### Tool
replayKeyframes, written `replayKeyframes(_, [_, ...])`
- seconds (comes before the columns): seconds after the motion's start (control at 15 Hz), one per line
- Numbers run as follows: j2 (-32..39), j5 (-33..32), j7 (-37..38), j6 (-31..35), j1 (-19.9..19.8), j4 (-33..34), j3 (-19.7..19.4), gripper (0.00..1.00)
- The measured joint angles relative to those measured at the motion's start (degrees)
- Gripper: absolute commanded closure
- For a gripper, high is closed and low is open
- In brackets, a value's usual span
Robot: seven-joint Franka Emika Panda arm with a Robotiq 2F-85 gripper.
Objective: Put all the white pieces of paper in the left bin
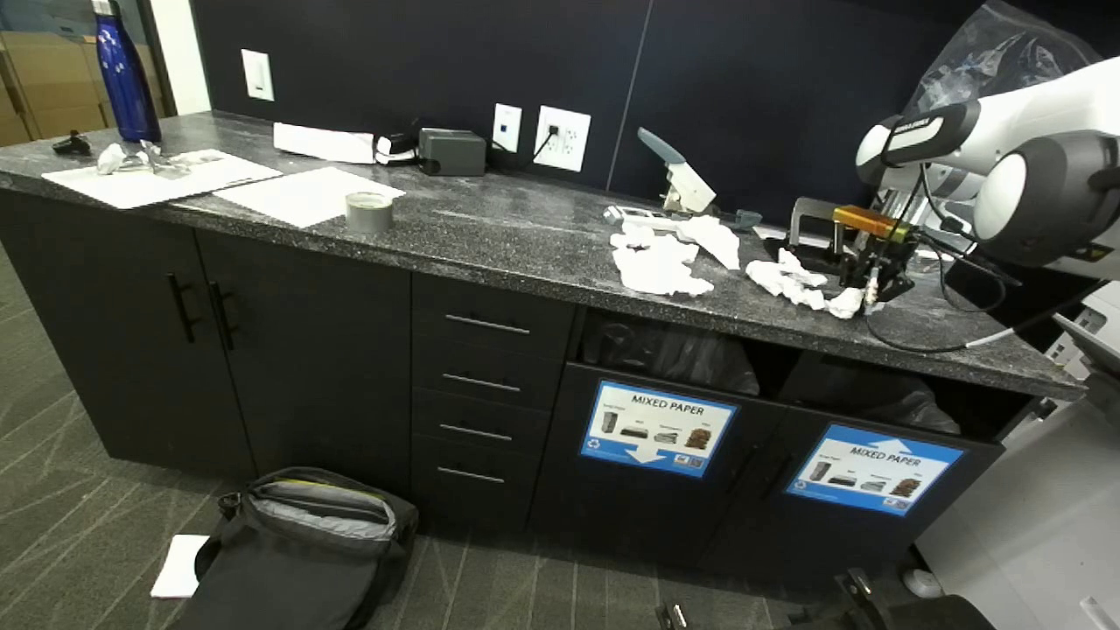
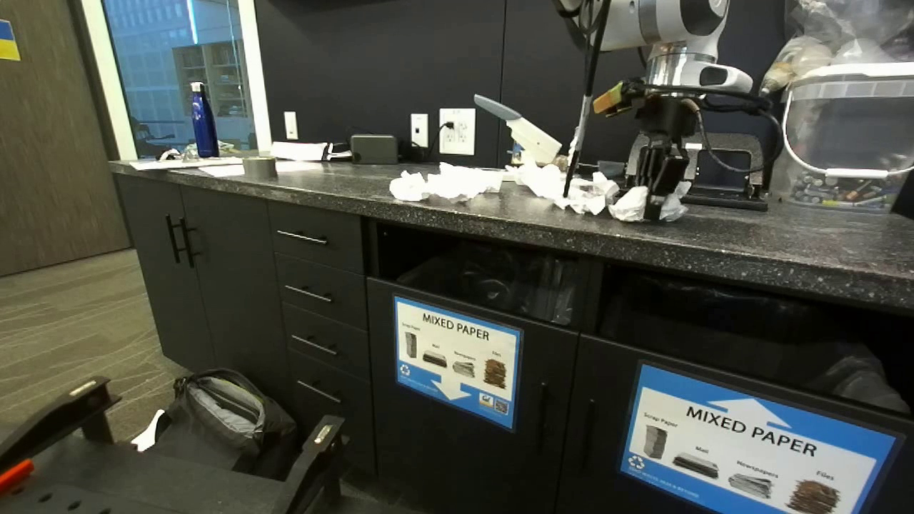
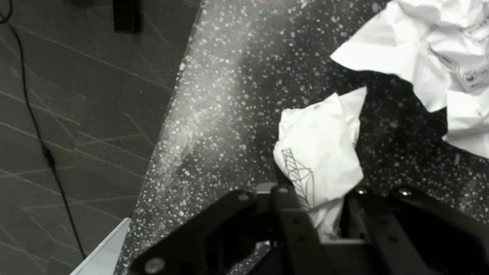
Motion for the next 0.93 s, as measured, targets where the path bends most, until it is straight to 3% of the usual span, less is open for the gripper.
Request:
replayKeyframes(0.4, [-5.9, -1.24, -11.98, -4.45, 1.38, -5.55, 0.31, 0.81])
replayKeyframes(0.93, [-20.06, -0.92, -31.54, -4.99, 2.52, -26.93, 6.13, 0.85])
